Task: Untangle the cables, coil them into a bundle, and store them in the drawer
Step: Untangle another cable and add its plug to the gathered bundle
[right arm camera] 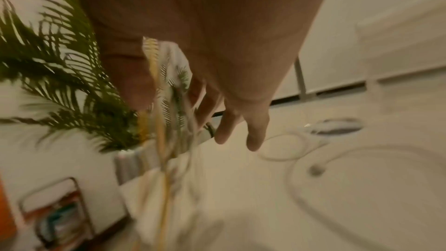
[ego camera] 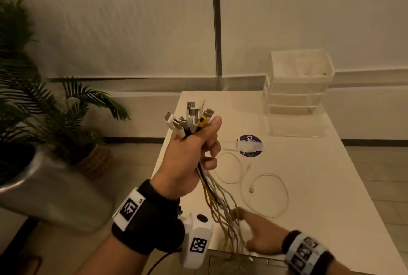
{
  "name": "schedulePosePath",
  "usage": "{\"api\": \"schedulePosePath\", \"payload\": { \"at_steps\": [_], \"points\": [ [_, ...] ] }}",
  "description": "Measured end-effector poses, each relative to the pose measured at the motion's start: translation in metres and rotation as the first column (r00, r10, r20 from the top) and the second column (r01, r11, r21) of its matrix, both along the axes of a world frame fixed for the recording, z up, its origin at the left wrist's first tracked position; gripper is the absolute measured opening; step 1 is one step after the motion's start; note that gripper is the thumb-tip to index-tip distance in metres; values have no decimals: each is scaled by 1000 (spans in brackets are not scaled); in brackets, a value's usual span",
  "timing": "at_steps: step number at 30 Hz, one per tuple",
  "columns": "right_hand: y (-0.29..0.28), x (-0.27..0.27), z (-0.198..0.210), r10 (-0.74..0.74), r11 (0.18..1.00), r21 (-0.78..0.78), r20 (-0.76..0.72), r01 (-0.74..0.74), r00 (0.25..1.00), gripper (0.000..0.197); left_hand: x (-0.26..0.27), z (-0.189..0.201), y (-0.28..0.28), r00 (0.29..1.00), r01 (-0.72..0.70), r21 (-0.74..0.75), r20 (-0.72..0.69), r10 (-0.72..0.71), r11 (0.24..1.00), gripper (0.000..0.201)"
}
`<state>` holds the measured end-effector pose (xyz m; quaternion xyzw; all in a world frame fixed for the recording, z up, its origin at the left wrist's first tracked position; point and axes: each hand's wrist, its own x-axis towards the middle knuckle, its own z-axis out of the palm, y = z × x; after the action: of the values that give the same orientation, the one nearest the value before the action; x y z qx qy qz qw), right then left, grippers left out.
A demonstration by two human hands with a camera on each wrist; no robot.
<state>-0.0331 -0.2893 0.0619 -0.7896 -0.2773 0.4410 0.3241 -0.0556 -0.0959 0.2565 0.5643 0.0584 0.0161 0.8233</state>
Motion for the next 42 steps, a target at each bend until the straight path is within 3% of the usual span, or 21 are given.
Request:
{"api": "schedulePosePath", "payload": {
  "at_steps": [2,5,7,13,17,19,22,23,24,25,26,27,28,29,30,32,34,36,38,40,42],
  "points": [
    [-14,37,-12,-17,994,-103,120,30,993,69,-2,-7,0,1000,3,-26,-23,-3,1000,28],
    [-19,94,-42,-101,962,-191,415,195,904,52,-1,-14,-4,998,26,-67,-58,-30,997,42],
    [-13,121,-56,-20,940,-279,530,197,848,49,2,-16,-7,996,9,-71,-92,-16,997,47],
    [-3,138,-101,248,850,-513,592,121,767,66,9,-17,-11,985,-30,-14,-168,27,999,59],
    [-15,124,-122,272,850,-508,649,139,711,54,15,-22,-5,986,-46,-30,-160,41,998,61],
    [-29,121,-124,260,842,-519,630,148,732,52,18,-26,0,990,-60,-66,-129,51,996,56],
    [-52,124,-116,17,812,-522,470,262,882,44,21,-31,3,989,-95,-94,-120,83,991,53],
    [-59,129,-108,-157,800,-491,381,344,911,34,23,-32,3,988,-100,-90,-124,89,991,55],
    [-66,134,-97,-369,784,-422,271,455,889,21,25,-32,1,987,-104,-83,-131,92,991,57],
    [-72,139,-85,-594,741,-322,96,590,799,12,28,-34,-1,986,-105,-78,-137,93,991,60],
    [-77,141,-69,-765,641,-229,-110,733,635,10,30,-35,-2,986,-100,-79,-139,88,992,61],
    [-81,141,-52,-837,509,-156,-317,846,445,13,32,-36,-4,987,-89,-88,-141,76,992,61],
    [-83,141,-32,-826,378,-114,-490,919,279,15,35,-36,-6,987,-74,-102,-147,58,992,62],
    [-81,140,-9,-753,276,-72,-636,958,169,15,37,-36,-8,987,-59,-116,-158,40,992,62],
    [-77,136,17,-657,215,-14,-742,977,134,12,40,-35,-11,984,-48,-128,-175,25,991,62],
    [-65,127,65,-494,143,131,-850,981,186,6,46,-33,-17,980,-28,-154,-200,-3,988,62],
    [-45,109,109,-500,104,313,-804,944,322,13,53,-31,-24,977,-6,-187,-210,-34,982,61],
    [-21,84,145,-568,185,497,-650,848,505,21,57,-28,-30,977,21,-210,-205,-65,977,60],
    [2,60,170,-626,321,627,-422,710,656,23,59,-24,-36,979,57,-217,-179,-97,974,58],
    [20,44,181,-686,437,701,-145,563,713,24,59,-22,-40,985,82,-223,-131,-113,971,57],
    [30,38,181,-735,538,728,159,424,659,27,57,-24,-40,988,109,-233,-78,-130,966,60]
  ]
}}
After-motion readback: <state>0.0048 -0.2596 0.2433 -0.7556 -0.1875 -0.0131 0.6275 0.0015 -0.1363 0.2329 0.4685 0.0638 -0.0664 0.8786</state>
